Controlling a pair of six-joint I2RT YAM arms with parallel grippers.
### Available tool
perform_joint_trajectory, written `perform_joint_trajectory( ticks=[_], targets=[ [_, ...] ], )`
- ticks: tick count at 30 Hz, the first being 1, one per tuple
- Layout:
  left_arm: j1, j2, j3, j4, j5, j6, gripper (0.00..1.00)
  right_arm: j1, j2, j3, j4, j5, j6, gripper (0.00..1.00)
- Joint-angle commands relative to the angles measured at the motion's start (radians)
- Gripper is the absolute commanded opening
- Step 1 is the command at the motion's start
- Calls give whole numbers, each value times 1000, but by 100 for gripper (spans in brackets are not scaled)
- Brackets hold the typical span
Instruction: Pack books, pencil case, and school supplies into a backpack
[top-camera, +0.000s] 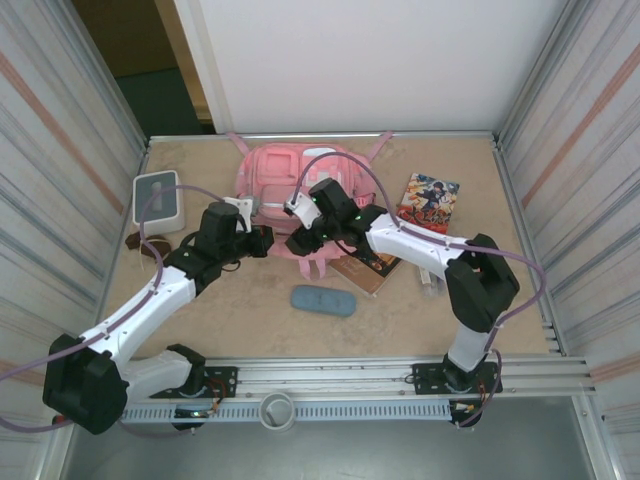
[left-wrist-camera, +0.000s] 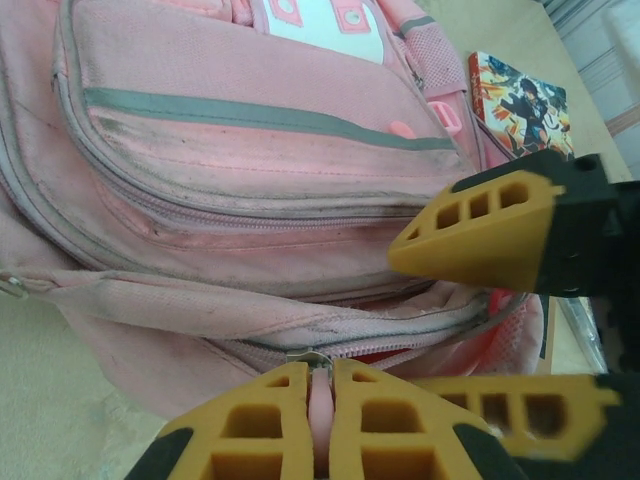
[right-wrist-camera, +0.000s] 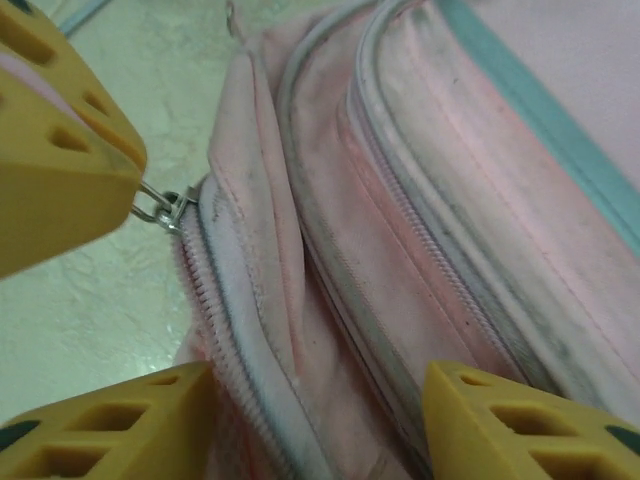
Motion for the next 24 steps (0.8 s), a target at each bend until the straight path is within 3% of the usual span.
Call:
perform_joint_trajectory(
  ticks=[1, 6, 12, 19, 24],
  targets=[
    [-10, -45, 40, 39, -9, 3, 0, -3, 8, 20, -4, 55, -25, 26],
    [40, -68, 20, -1, -73, 24, 0, -35, -61, -62, -3, 79, -30, 1],
    [215, -92, -56, 8, -95, -10, 0, -98, -159, -171, 43, 6, 9, 0],
    [292, -65, -65, 64, -152, -18, 0, -102, -179, -178, 70, -73, 34, 0],
    [365, 46, -53, 148, -173, -31, 0, -103, -189, -166, 67, -103, 30, 0]
  ],
)
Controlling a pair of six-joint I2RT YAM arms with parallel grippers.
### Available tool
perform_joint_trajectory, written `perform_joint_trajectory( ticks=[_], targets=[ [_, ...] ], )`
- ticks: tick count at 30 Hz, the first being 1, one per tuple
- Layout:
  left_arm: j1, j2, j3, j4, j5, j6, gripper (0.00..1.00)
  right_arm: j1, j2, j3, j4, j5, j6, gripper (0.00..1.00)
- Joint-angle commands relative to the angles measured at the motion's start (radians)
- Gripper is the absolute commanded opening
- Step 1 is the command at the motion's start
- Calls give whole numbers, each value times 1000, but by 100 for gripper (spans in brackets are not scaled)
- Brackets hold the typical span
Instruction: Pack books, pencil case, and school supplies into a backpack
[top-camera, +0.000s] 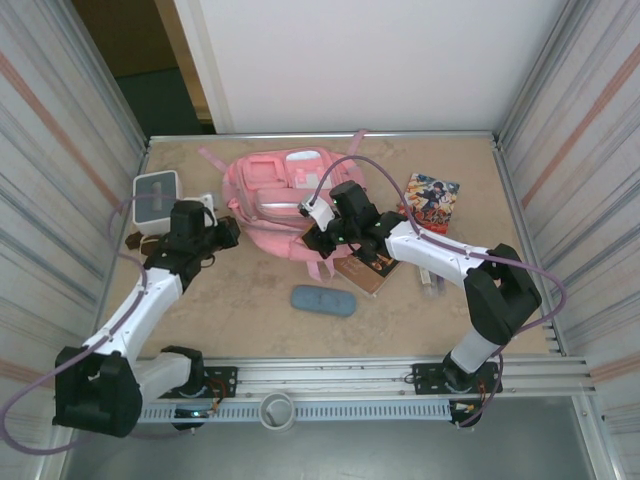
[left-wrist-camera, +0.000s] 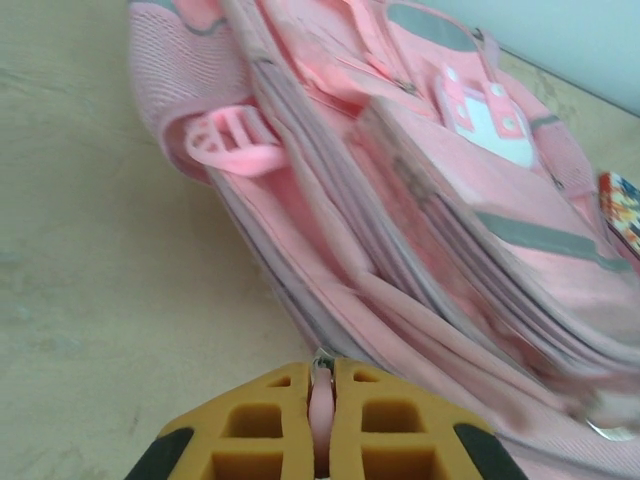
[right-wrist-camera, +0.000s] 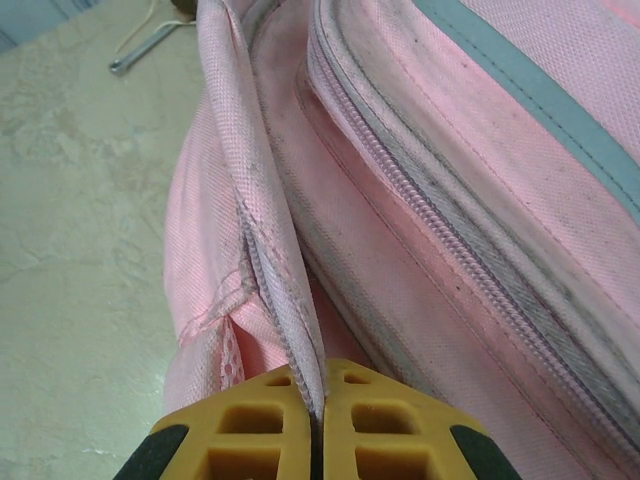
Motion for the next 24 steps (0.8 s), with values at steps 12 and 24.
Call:
perform_joint_trajectory(
  ticks=[12, 24],
  targets=[
    [151, 335, 136, 200, -117, -16, 26, -19, 5, 30, -7, 13, 96, 0],
    [28, -12, 28, 101, -42, 11, 81, -60, -53, 54, -156, 117, 265, 78]
  ],
)
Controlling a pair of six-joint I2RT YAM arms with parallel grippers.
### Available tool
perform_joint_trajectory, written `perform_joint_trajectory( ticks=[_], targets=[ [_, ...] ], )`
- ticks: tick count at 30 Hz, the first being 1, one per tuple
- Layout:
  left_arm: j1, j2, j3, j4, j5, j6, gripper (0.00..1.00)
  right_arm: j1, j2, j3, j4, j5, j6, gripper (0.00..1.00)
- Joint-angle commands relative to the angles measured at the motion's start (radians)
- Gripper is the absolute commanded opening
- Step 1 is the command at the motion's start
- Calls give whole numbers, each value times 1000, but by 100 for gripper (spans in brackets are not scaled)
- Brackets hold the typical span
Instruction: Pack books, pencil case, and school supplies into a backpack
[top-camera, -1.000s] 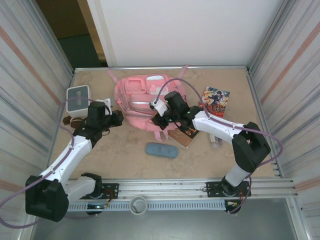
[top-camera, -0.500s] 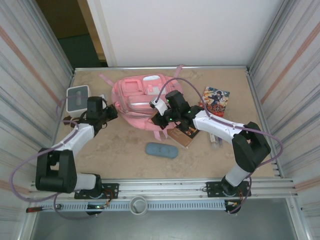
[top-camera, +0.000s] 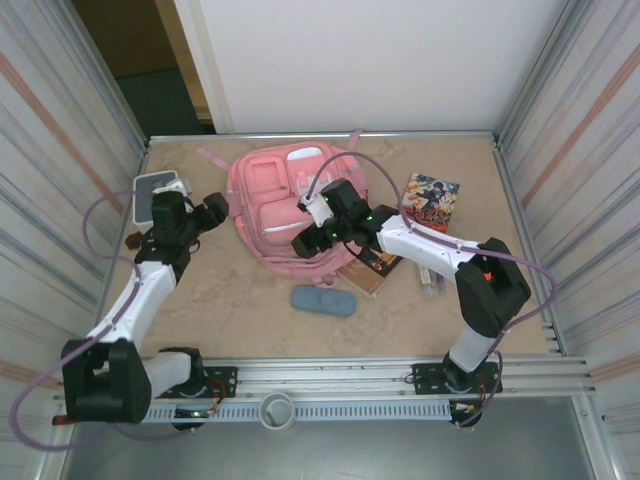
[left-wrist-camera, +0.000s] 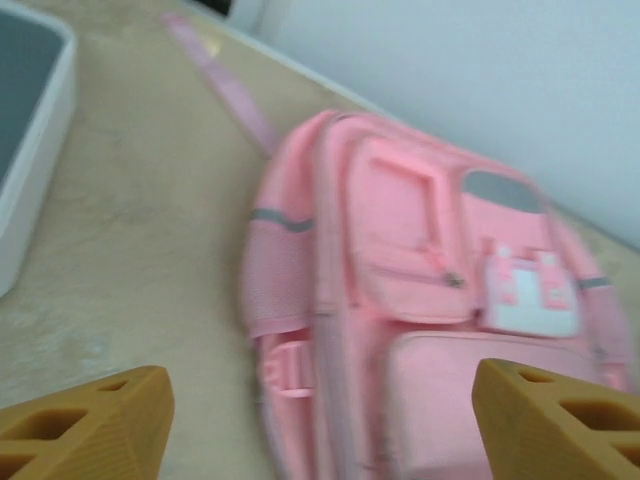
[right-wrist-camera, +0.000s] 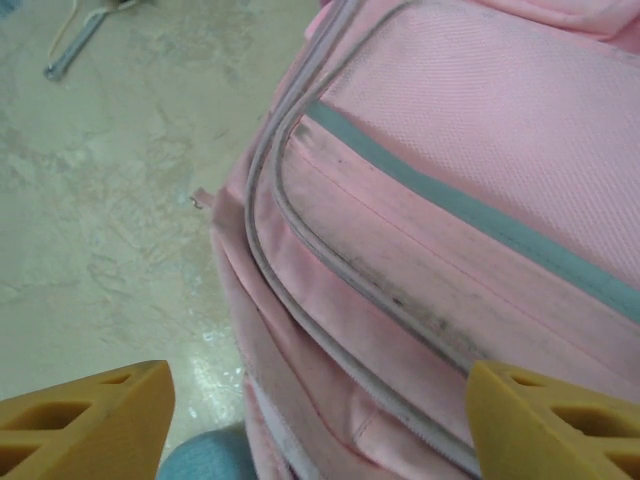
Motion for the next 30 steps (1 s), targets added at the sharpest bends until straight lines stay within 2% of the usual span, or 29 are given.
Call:
perform_joint_trajectory(
  ticks=[1, 4, 8, 14, 18, 24, 26, 28, 30],
  targets=[
    [-106, -16, 19, -49, 29, 79, 82, -104, -116, -42, -33, 26, 149, 80],
    [-216, 49, 76, -74, 42, 196, 84, -211, -137, -60, -66, 37, 296, 85],
    [-331, 175, 187, -160, 43, 366, 85, -279, -158, -104, -99, 97, 343, 87],
    [-516, 368, 347, -327, -119, 691, 88, -356, -203, -203, -45, 97, 367, 88],
    [-566, 509, 436, -413, -162, 814, 90, -395, -201, -239, -1, 65, 374, 88],
    [-575, 683, 564, -462, -227, 850, 90, -452, -198, -277, 40, 1, 381, 88],
    [-575, 724, 599, -471, -270, 856, 81, -465, -200, -288, 46, -18, 381, 88],
    [-574, 742, 615, -465, -278, 870, 63, -477, -200, -299, 48, -32, 382, 88],
    [-568, 732, 615, -450, -276, 884, 39, -489, -201, -311, 48, -45, 382, 88]
  ],
)
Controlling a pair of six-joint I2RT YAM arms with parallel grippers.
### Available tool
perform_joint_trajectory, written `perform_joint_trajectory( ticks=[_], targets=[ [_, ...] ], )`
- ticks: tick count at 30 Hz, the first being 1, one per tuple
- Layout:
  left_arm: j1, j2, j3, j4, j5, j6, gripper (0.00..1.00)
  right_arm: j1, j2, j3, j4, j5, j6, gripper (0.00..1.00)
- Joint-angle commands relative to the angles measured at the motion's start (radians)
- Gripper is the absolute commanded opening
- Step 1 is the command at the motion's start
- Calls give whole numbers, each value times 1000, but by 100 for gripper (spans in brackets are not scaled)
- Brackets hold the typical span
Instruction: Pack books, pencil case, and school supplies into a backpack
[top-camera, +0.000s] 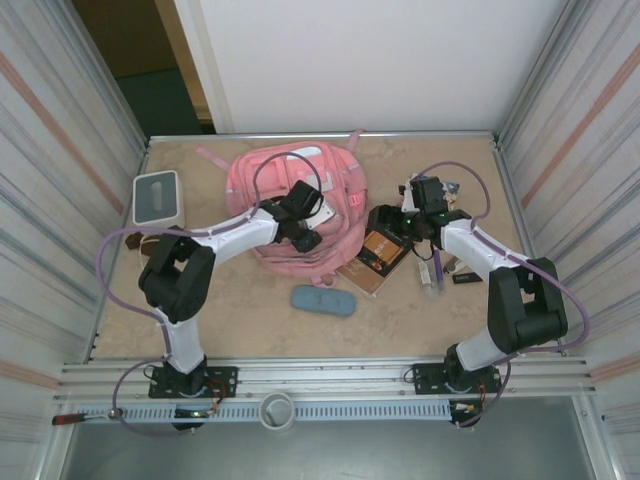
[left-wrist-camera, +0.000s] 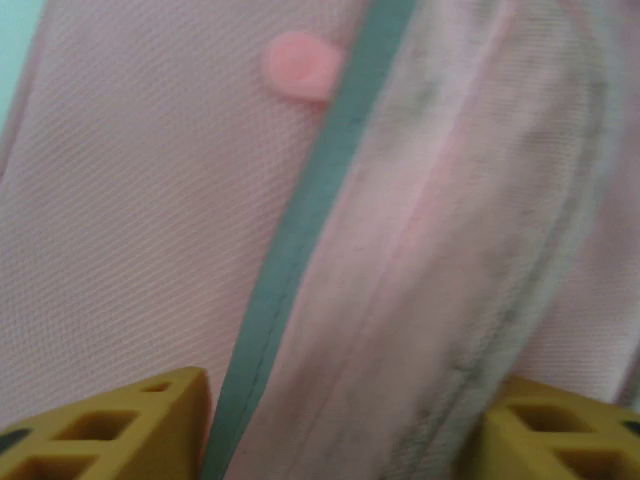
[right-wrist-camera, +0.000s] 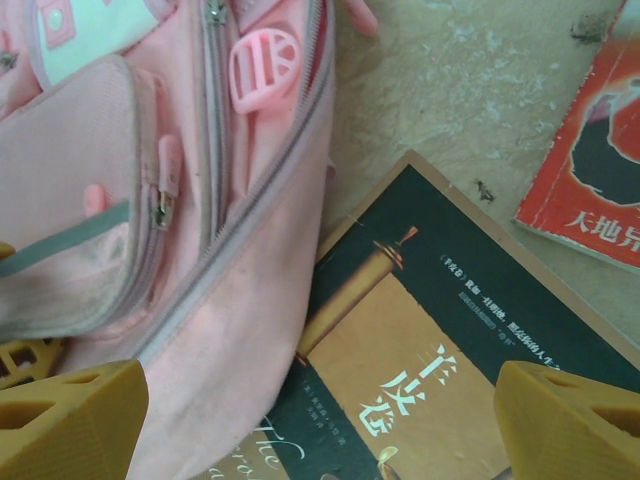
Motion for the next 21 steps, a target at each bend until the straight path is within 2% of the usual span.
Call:
perform_joint_trajectory(
  ticks=[1, 2, 5, 12, 18, 21],
  targets=[
    [16, -18, 34, -11, -53, 54, 27, -19, -29, -22, 14, -50, 20, 88],
    [24, -40, 31, -2, -33, 64, 17, -26, -29, -26, 14, -54, 18, 88],
    [75, -138, 20, 38, 59, 78, 9, -42, -33, -31, 2, -54, 17, 88],
    [285, -332, -36, 151, 372, -33, 10, -40, -36, -36, -9, -44, 35, 88],
    [366, -346, -86, 217, 465, -85, 9, 5, -28, -46, -38, 3, 65, 88],
    [387, -341, -67, 224, 558, -100, 9, 32, -33, -46, -58, 35, 69, 88]
  ],
)
